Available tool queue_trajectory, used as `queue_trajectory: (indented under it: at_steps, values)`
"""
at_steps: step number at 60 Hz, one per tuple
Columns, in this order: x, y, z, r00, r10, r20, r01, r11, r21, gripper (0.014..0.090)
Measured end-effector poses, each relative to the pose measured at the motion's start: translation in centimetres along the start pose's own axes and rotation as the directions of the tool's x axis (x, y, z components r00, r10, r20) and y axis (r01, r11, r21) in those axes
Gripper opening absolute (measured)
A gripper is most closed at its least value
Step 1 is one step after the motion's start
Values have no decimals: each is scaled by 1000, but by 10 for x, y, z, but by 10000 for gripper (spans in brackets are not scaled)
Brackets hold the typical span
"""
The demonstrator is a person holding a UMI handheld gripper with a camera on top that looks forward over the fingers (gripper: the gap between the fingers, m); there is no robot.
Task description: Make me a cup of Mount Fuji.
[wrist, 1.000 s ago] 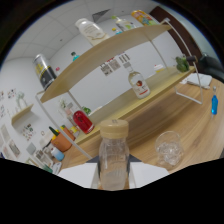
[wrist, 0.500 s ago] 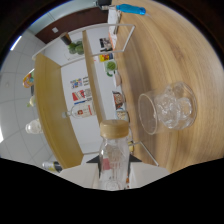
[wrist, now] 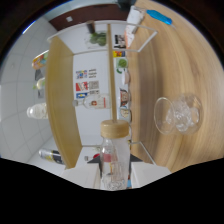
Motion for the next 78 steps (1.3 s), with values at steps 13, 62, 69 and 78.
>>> queue_trajectory:
  at_steps: [13, 62, 69, 78]
  values:
    - [-60, 16, 0, 666, -745, -27, 745, 665, 47, 409]
    - [114, 41, 28, -25, -995, -92, 958, 2, -287, 432]
    - [117, 43, 19, -57, -994, -95, 957, -27, -290, 440]
    - [120, 44, 10, -58, -994, -96, 945, -23, -327, 712]
